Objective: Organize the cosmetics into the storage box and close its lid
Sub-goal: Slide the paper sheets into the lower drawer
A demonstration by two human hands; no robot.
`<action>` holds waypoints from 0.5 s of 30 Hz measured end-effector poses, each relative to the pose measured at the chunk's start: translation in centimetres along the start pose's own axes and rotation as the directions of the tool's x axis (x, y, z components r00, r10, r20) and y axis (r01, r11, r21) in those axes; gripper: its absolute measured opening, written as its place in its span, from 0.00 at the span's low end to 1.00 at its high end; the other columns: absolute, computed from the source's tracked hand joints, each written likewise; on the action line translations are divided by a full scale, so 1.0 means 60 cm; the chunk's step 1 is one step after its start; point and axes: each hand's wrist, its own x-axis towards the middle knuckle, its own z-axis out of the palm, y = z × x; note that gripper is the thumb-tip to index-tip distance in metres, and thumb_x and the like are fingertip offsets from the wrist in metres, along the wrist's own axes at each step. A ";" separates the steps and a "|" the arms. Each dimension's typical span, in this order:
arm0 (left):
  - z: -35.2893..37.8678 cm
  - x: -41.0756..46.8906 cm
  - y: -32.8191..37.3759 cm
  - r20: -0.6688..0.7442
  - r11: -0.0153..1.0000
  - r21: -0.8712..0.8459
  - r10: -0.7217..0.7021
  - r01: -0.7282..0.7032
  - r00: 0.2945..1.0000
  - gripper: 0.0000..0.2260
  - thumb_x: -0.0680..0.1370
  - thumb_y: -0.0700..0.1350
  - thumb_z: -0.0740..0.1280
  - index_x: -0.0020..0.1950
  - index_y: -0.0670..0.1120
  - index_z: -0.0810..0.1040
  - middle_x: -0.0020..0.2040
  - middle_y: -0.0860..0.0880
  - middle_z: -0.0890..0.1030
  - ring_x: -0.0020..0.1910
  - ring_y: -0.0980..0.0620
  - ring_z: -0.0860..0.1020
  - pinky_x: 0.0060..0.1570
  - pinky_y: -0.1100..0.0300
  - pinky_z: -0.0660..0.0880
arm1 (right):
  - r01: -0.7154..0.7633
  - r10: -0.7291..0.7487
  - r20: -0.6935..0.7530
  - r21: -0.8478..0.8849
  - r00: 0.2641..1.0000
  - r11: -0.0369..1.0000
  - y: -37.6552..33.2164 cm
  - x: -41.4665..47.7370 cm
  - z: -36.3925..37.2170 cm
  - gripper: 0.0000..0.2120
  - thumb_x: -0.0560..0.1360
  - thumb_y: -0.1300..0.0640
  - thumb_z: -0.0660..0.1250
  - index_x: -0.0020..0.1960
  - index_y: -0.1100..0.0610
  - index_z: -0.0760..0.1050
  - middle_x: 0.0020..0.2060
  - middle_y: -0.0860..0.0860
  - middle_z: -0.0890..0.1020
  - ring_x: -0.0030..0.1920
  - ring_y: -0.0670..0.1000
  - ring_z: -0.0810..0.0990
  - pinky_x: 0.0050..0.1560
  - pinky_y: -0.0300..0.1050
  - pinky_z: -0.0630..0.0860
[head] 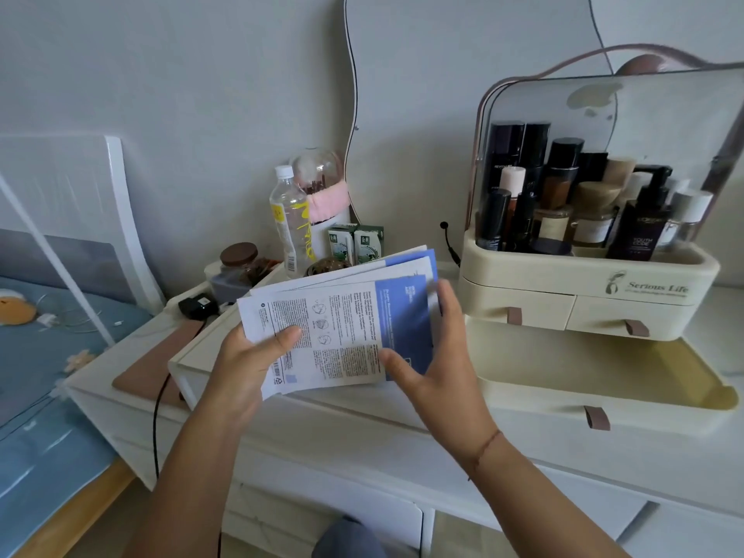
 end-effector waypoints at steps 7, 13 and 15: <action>-0.017 0.010 0.002 0.097 0.999 0.046 0.002 -0.006 0.995 0.19 0.65 0.47 0.76 0.55 0.49 0.82 0.56 0.45 0.83 0.55 0.45 0.81 0.46 0.56 0.80 | -0.177 0.179 0.003 0.149 0.984 0.973 0.009 0.015 -0.006 0.35 0.68 0.64 0.73 0.67 0.46 0.61 0.61 0.42 0.75 0.62 0.39 0.73 0.61 0.39 0.73; -0.015 0.013 -0.007 0.192 0.987 0.157 -0.063 0.033 0.979 0.27 0.55 0.54 0.83 0.52 0.50 0.84 0.54 0.45 0.84 0.54 0.47 0.82 0.47 0.59 0.79 | -0.267 0.265 0.040 0.218 0.964 0.939 0.032 -0.001 0.007 0.20 0.70 0.66 0.71 0.51 0.45 0.69 0.45 0.39 0.80 0.47 0.39 0.79 0.47 0.40 0.80; -0.016 0.014 -0.010 0.193 0.986 0.166 -0.062 0.030 0.979 0.27 0.56 0.54 0.83 0.52 0.49 0.84 0.54 0.45 0.84 0.54 0.47 0.82 0.48 0.58 0.79 | -0.270 0.272 0.030 0.258 0.962 0.928 0.036 -0.004 0.010 0.19 0.70 0.67 0.70 0.50 0.46 0.70 0.42 0.37 0.81 0.45 0.37 0.80 0.45 0.38 0.80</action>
